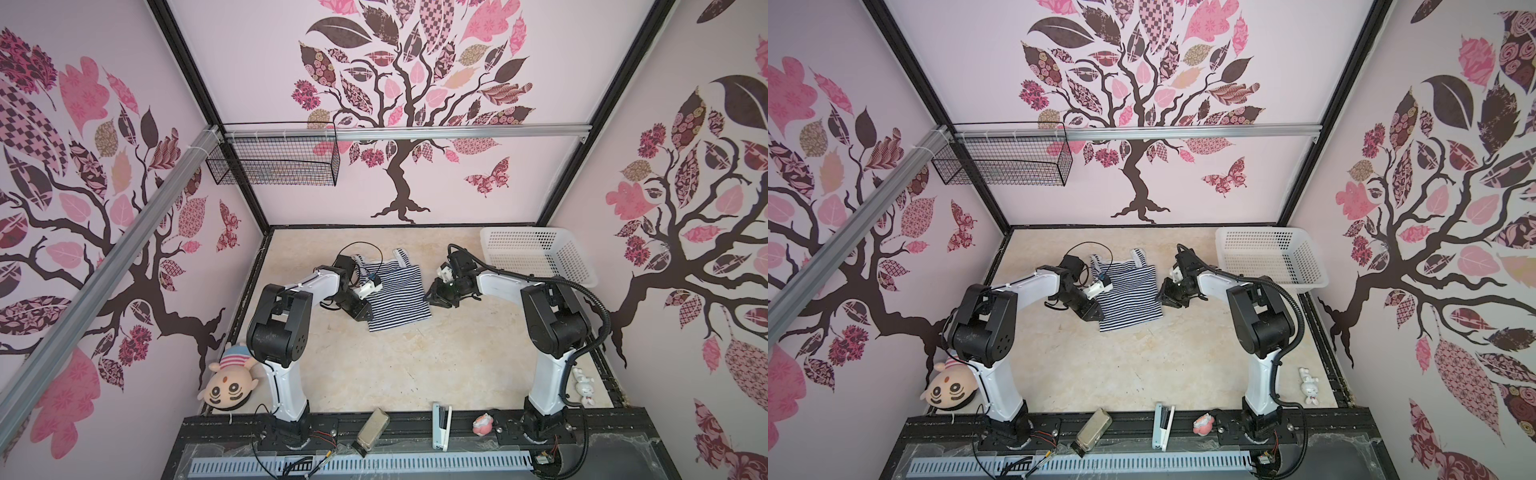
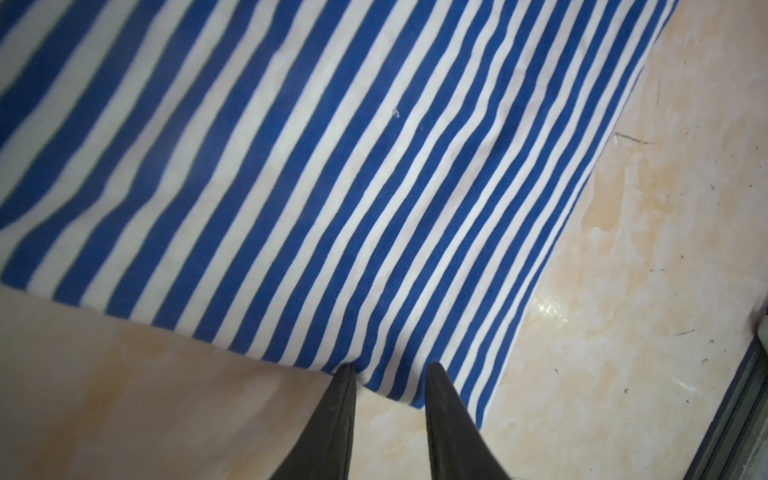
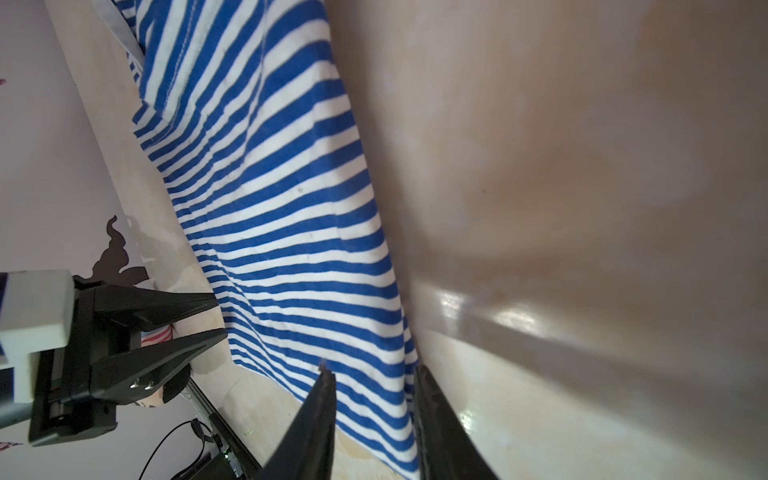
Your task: Fold and stack the tank tops
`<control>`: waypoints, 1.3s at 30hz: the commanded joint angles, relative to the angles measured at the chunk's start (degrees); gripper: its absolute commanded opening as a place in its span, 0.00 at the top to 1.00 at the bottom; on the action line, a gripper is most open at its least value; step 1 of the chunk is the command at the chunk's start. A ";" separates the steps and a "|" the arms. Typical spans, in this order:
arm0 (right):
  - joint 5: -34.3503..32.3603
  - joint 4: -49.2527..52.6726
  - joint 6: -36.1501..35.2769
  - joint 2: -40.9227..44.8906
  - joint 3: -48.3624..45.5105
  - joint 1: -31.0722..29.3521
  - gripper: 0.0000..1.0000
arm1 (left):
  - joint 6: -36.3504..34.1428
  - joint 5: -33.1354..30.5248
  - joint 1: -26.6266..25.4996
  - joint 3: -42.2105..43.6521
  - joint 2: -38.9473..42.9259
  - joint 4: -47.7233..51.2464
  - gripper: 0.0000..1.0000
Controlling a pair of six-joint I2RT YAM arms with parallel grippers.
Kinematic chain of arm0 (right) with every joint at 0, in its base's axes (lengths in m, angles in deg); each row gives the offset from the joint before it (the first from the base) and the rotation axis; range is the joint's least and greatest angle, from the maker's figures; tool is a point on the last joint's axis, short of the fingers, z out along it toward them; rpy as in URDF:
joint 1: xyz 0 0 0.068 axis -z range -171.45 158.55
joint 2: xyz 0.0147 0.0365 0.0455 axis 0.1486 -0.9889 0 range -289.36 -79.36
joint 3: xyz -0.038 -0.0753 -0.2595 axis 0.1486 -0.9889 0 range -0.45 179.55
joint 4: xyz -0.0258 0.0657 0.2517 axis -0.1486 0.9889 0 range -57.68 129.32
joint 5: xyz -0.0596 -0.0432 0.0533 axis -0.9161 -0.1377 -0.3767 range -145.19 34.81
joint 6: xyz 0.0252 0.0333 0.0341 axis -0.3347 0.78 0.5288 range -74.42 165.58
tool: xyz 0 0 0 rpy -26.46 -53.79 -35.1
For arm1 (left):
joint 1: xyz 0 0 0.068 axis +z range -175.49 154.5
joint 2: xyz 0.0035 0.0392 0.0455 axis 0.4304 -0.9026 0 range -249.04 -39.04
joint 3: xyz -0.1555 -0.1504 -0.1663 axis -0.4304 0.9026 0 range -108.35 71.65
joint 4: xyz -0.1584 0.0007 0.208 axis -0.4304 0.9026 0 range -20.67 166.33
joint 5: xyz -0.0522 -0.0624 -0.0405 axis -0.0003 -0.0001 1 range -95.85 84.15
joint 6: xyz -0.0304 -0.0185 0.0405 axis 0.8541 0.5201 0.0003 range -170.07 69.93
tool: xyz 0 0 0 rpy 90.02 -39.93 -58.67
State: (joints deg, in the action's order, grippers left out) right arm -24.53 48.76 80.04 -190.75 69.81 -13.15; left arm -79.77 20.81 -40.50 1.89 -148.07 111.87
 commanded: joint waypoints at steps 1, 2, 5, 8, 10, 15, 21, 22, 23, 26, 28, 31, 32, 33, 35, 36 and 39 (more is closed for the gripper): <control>-0.07 1.13 -0.54 -2.21 1.64 -0.56 0.66 | 0.23 0.70 -0.13 -0.87 -0.92 0.78 0.68; -0.07 1.09 -0.63 -2.25 1.66 -0.59 0.66 | 0.16 0.55 -0.16 -0.75 -0.92 0.62 0.68; -0.25 1.22 -0.71 -2.42 1.64 -0.62 0.66 | 0.18 0.08 -0.13 -0.65 -0.82 0.98 0.68; -0.24 1.31 -0.82 -2.43 1.46 -0.66 0.65 | 0.18 -0.20 0.12 -0.05 -0.31 0.85 0.66; -0.16 1.31 -0.83 -2.36 1.39 -0.64 0.64 | 0.08 0.04 0.32 0.23 0.04 0.90 0.65; 0.09 1.00 -0.81 -2.40 1.55 -0.86 0.65 | 0.77 0.76 0.19 -0.07 0.06 0.89 0.64; 0.50 0.80 -0.63 -3.00 1.81 -1.28 0.70 | 1.04 2.06 0.01 -1.00 -1.10 1.60 0.74; 0.61 0.71 -0.63 -2.95 1.73 -1.30 0.73 | 1.03 2.42 0.00 -0.91 -0.95 1.58 0.76; 0.68 0.72 -0.67 -2.87 1.72 -1.42 0.76 | 1.04 2.83 0.08 -0.75 -0.64 1.68 0.79; 0.88 0.56 -0.64 -2.35 1.48 -1.47 0.84 | 1.13 3.98 -0.02 -0.02 0.58 1.66 0.83; 1.10 0.38 -0.58 -1.90 1.11 -1.50 0.89 | 1.13 4.69 0.03 0.56 1.34 1.73 0.85; 1.33 0.34 -0.61 -1.00 0.55 -1.49 0.92 | 0.96 5.16 0.11 1.02 2.14 2.01 0.87; 1.40 0.25 -0.53 -0.62 0.37 -1.50 0.93 | 0.95 5.24 0.06 1.24 2.40 2.14 0.88; 1.47 0.26 -0.50 -0.16 0.09 -1.50 0.93 | 0.83 5.46 0.11 1.40 2.80 2.35 0.88; 1.68 0.17 -0.52 0.84 -0.50 -1.50 0.94 | 0.49 5.86 0.28 1.93 3.66 2.74 0.89; 1.84 0.08 -0.54 1.52 -0.93 -1.51 0.94 | 0.23 6.03 0.30 2.21 4.12 2.96 0.90; 1.95 0.08 -0.61 2.95 -1.90 -1.51 0.94 | -0.12 6.46 0.25 3.28 5.39 3.28 0.90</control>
State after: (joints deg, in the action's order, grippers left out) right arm -23.42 48.26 79.84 -191.32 68.87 -14.26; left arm -78.76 25.53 -40.48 4.03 -144.82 114.01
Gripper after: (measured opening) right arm 0.063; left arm 0.101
